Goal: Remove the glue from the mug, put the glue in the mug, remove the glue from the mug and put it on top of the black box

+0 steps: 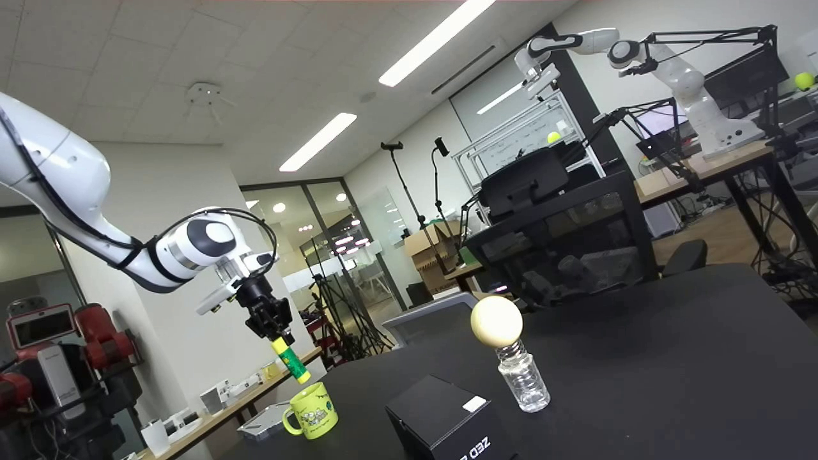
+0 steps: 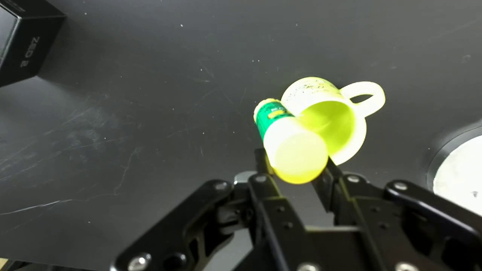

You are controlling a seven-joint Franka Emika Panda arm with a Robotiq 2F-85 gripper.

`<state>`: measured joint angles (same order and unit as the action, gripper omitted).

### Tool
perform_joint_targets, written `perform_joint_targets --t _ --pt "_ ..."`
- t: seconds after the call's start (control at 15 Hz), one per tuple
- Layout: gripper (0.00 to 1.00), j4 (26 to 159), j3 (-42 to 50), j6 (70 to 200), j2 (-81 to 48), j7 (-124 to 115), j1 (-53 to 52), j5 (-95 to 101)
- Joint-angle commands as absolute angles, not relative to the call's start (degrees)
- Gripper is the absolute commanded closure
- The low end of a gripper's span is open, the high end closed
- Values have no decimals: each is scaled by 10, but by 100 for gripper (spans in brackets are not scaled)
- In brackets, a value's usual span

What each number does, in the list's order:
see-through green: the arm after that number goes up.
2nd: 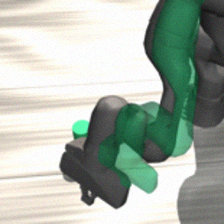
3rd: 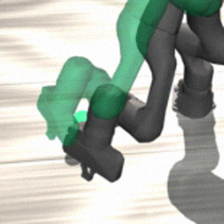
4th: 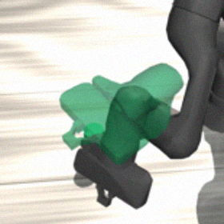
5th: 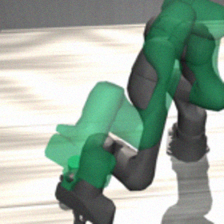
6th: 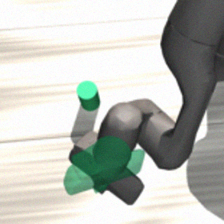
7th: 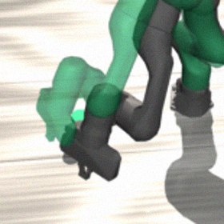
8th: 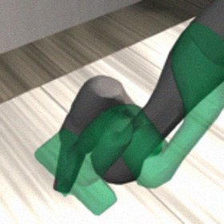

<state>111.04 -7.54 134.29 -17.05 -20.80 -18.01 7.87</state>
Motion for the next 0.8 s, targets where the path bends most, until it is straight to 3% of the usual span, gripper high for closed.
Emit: perform_joint_targets --t 0.0,0.07,0.6,0.67,0.73 --pt "92 1087 -100 1337 -185 -110 -172 67" --pt "68 1101 -90 1342 -180 -147 -175 69" --pt "68 1096 -98 1342 -183 -114 -175 69" --pt "92 1096 -98 1342 -183 -114 -175 69" --pt "92 1088 -98 1339 -191 -111 -177 72"
